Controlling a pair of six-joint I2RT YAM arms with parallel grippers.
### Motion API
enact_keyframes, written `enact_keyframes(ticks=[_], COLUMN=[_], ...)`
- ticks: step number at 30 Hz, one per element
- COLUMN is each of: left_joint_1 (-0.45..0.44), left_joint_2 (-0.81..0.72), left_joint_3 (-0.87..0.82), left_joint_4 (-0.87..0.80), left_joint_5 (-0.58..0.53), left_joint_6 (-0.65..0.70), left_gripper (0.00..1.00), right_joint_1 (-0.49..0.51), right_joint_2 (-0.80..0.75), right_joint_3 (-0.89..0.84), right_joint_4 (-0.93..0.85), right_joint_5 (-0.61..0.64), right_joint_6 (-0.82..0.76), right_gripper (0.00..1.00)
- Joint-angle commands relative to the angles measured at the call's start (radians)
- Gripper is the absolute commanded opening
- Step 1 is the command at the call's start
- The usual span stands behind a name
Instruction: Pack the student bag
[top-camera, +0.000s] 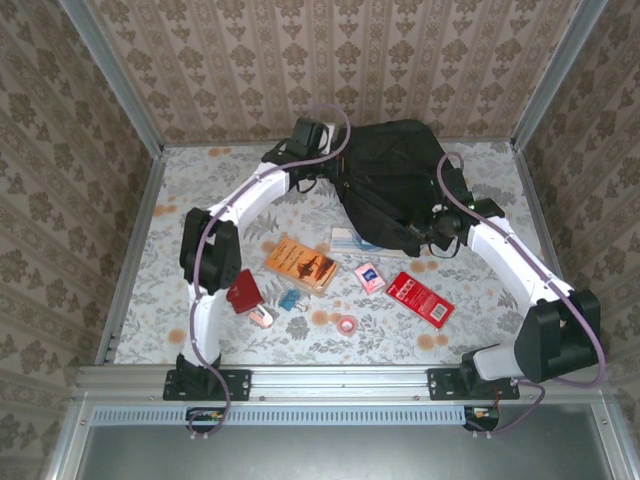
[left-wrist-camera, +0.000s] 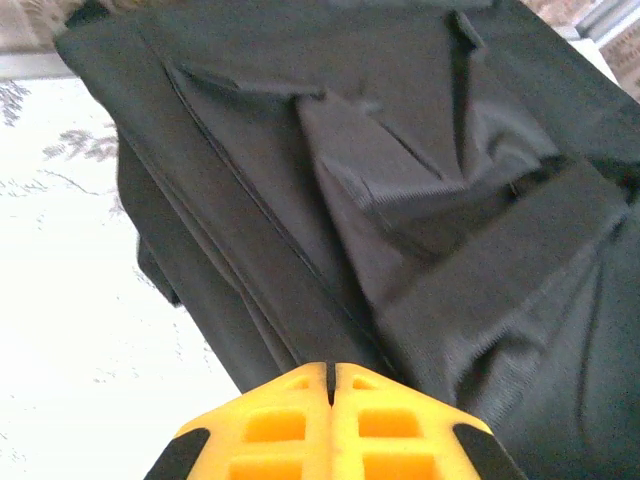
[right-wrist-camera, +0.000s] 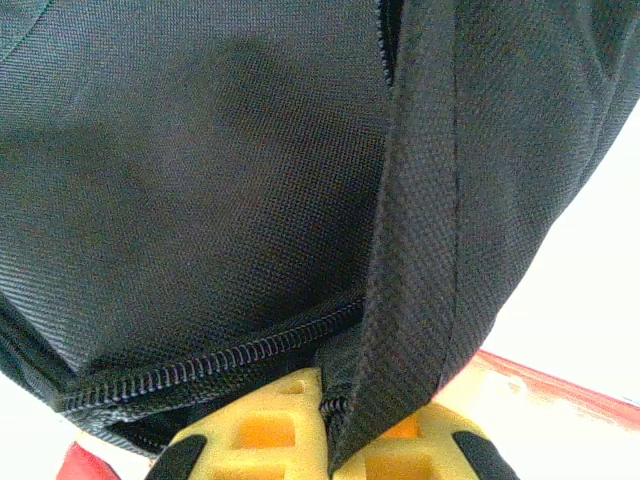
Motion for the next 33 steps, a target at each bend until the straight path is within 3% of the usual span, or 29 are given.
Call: enact_keyframes(ticks=[1, 10, 18, 22, 24, 26, 30, 31, 32, 33], left_joint_1=[0.034, 0.092, 0.137, 0.145, 0.146, 0.145, 0.121, 0.110, 0.109, 0.075], left_joint_2=[0.026, -0.166, -0.363, -0.435, -0.455, -0.476, -0.512, -0.515, -0.518, -0.515], left_joint_3=[0.070, -0.154, -0.364, -0.430, -0.438, -0.446, -0.447, -0.437, -0.422, -0.409], left_joint_4=[0.004, 0.126, 0.137, 0.063, 0.007, -0.044, -0.100, -0.117, -0.130, -0.137], left_joint_5=[-0.084, -0.101, -0.250, -0.338, -0.344, -0.342, -0.368, -0.381, -0.390, -0.399], left_joint_6=[0.033, -0.080, -0.099, -0.108, -0.103, -0.098, -0.056, -0.039, -0.022, 0.004], left_gripper=[0.00, 0.00, 0.00, 0.00, 0.12, 0.34, 0.48, 0.51, 0.53, 0.55], right_joint_1=[-0.011, -0.005, 0.086, 0.138, 0.155, 0.166, 0.178, 0.179, 0.179, 0.179], right_joint_2=[-0.031, -0.042, 0.156, 0.222, 0.226, 0.207, 0.172, 0.166, 0.159, 0.150], right_joint_3=[-0.002, 0.108, 0.366, 0.394, 0.357, 0.279, 0.114, 0.078, 0.055, 0.044], right_joint_4=[-0.079, -0.028, -0.078, -0.061, -0.027, 0.032, 0.147, 0.193, 0.206, 0.204], right_joint_5=[0.032, -0.041, -0.086, -0.091, -0.084, -0.077, -0.061, -0.052, -0.033, -0.005], right_joint_6=[-0.066, -0.212, -0.294, -0.287, -0.263, -0.220, -0.130, -0.106, -0.085, -0.073], right_gripper=[0.00, 0.00, 0.00, 0.00, 0.00, 0.00, 0.05, 0.12, 0.29, 0.38])
